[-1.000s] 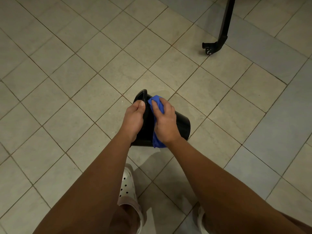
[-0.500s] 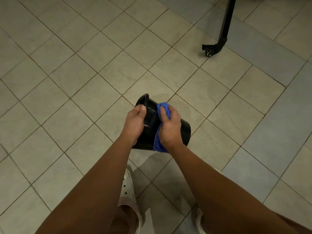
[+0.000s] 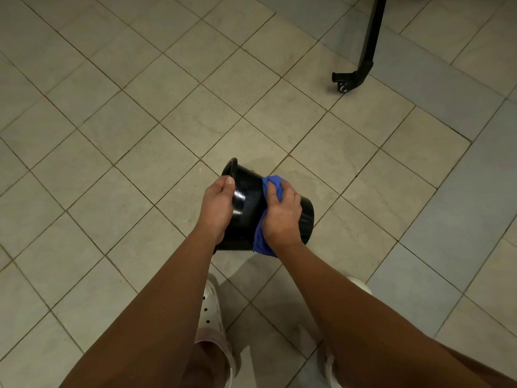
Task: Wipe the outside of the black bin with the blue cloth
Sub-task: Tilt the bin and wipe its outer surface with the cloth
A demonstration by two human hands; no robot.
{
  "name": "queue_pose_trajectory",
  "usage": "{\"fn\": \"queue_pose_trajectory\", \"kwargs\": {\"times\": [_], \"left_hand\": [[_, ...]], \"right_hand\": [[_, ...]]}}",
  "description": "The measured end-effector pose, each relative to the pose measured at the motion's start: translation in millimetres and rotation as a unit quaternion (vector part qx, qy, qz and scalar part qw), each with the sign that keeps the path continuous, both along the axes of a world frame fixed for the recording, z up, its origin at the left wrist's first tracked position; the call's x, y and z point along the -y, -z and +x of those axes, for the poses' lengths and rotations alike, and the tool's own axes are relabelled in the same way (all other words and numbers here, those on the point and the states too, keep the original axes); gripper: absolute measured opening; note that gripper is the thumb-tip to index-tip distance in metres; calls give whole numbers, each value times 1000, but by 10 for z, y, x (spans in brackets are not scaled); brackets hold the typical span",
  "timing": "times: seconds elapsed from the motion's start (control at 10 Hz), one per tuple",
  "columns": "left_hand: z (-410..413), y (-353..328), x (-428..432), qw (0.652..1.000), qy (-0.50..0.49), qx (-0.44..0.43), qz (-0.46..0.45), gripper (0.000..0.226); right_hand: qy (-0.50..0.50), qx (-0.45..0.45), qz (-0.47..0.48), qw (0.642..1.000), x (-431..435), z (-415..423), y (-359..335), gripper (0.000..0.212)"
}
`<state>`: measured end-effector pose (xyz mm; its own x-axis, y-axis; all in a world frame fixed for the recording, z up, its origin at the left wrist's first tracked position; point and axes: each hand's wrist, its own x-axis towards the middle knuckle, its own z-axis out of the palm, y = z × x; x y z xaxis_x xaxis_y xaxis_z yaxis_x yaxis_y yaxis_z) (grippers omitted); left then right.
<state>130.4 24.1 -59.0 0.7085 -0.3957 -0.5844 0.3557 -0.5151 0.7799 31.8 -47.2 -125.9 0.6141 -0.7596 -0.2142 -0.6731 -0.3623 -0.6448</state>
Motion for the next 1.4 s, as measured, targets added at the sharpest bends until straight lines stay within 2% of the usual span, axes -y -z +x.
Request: {"fn": "queue_pose_trajectory", "kwargs": {"times": [0.2,0.3,0.4,0.5,0.6,0.7,0.8,0.9,1.0,1.2,1.3,1.4], "left_hand": [[14,-25,0,1000,-5,-3,6,30],[54,-38,-8,1000,2,-7,11,31],[74,-18,-23,1000,-8,-8,10,31],[66,-6,-28,1000,-10,-7,13,30],[59,-7,-40,1000,-16,-11,16,32],[68,-3,-36,1000,-12,-12,16,32],[66,-22,-24,1000,-16,-15,15,30],[78,-27,-42,1000,-22,-8,17,29],[75,-19,-45,1000,-20,-6,14,31],[61,-48,-24,1000,-7,-2,15,30],[57,-70,-16,1000,-14,-6,18,31],[65,-87,-26,999,-26,-14,16,35]], "right_hand": [[99,-55,65,991,59,-103,34,48],[52,-21,74,996,-6,-99,-52,54],[-39,-16,10,999,48,-98,-10,55],[-45,-34,-39,998,153,-142,126,41],[-16,-79,-51,995,244,-263,199,40],[76,-81,21,994,212,-301,273,39],[61,-84,27,994,47,-222,191,52],[-2,-53,14,999,31,-211,117,61],[24,-39,31,998,153,-256,219,45],[102,-64,52,991,80,-390,269,49],[113,-45,24,992,-67,-325,270,45],[84,-43,46,994,-40,-285,263,44]]}}
